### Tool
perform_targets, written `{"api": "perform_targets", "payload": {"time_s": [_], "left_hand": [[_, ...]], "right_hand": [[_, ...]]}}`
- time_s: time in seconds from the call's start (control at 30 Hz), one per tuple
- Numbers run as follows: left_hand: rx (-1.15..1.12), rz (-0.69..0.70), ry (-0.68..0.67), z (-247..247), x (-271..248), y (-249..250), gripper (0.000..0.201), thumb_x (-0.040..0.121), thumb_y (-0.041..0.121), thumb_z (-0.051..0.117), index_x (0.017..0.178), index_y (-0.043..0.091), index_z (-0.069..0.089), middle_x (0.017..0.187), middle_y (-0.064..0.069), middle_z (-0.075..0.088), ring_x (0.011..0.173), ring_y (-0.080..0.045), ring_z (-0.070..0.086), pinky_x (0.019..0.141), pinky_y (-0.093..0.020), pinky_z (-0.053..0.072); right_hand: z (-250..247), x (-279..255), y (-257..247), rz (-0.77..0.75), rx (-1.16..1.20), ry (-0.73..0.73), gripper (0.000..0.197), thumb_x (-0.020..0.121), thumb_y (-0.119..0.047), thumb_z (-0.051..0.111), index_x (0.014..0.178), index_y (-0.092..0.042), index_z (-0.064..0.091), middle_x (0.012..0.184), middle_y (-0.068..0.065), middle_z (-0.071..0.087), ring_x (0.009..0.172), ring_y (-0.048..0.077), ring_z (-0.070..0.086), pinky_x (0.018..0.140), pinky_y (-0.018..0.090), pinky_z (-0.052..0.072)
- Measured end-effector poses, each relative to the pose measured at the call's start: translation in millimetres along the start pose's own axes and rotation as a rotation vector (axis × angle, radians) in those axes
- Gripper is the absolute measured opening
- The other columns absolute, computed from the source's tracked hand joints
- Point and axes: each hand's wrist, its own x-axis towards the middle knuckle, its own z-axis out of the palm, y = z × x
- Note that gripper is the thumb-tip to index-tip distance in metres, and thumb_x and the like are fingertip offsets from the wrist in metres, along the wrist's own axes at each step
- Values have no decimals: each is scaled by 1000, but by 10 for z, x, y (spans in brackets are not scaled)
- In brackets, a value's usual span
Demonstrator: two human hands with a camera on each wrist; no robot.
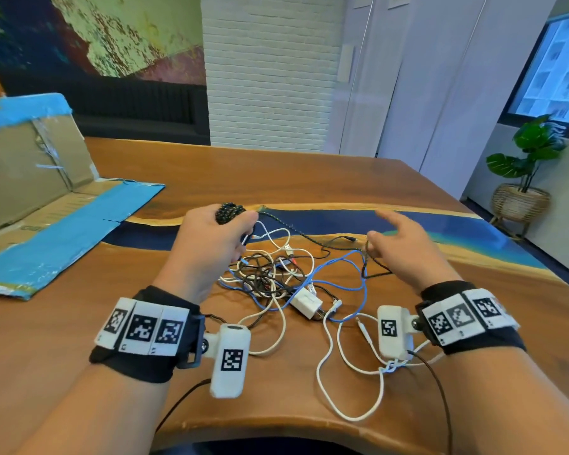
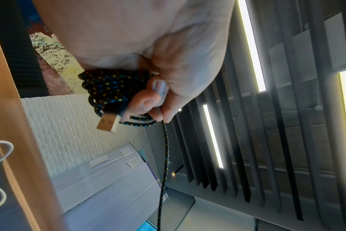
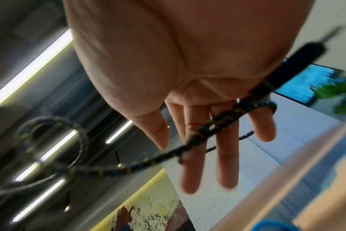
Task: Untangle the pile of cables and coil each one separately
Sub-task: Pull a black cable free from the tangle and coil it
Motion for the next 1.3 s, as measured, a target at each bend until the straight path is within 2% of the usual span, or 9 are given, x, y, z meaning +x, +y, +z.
{"api": "perform_targets", "payload": {"time_s": [0.13,0.33,0.47,0.57,0.67,0.83,0.97,1.17,1.3], "left_hand": [[-21,23,-32,67,-21,100,36,98,23,66,65,13,57,50,3,42,48,-18,40,64,-42,43],[-26,2,-76,184,-44,134,33,98,22,66,68,11,57,48,6,39,48,-19,39,66,-41,43],[-13,-28,-92,232,-56,102,31,98,25,66,71,11,60,47,9,43,48,-18,42,68,-40,45],[-13,-41,-136,324,-97,103,32,97,28,67,70,13,61,46,5,42,48,-20,42,68,-41,44],[-75,-50,-163,405,-132,146,32,98,28,65,69,14,61,45,6,39,46,-17,41,68,-41,42],[-159,-129,-361,272,-198,148,35,100,27,65,71,8,54,47,3,31,44,-19,33,71,-41,44],[-538,-253,-537,212,-337,181,33,92,30,58,66,11,61,42,7,24,36,-12,28,59,-30,48],[-1195,-176,-448,186,-273,313,34,100,25,43,109,2,66,64,6,50,60,-10,53,84,-27,55],[-1056,-74,-348,251,-274,307,45,96,18,47,136,-2,48,118,-11,71,75,-12,58,91,-27,53]], "right_hand": [[-99,-93,-180,-96,-376,-75,37,100,-30,58,137,-33,60,111,-5,73,102,14,64,87,31,46],[-187,-72,-210,-163,-268,-28,44,103,-39,53,146,-33,51,160,-4,40,145,21,41,118,44,34],[-191,-200,-306,-258,57,107,31,103,-28,53,132,-29,64,126,-11,65,117,3,60,105,34,47],[6,-389,-498,-400,138,-120,36,98,-26,64,134,-30,62,119,-12,70,110,-1,65,102,30,51],[254,-494,-608,-450,158,-310,30,98,-20,65,128,-26,64,93,2,76,88,15,74,85,36,58],[166,-382,-610,-409,519,-125,14,98,-14,64,87,-15,73,51,-9,54,38,9,39,45,27,37],[54,-339,-645,-541,464,-22,8,94,-9,69,91,-6,76,57,-17,65,53,-2,57,56,9,41],[223,-469,-625,-583,176,-232,30,101,-9,59,109,-35,73,74,-2,74,70,6,63,78,27,53],[281,-677,-678,-516,-60,-425,25,104,-18,54,115,-29,73,75,-4,75,51,0,48,54,17,37]]}}
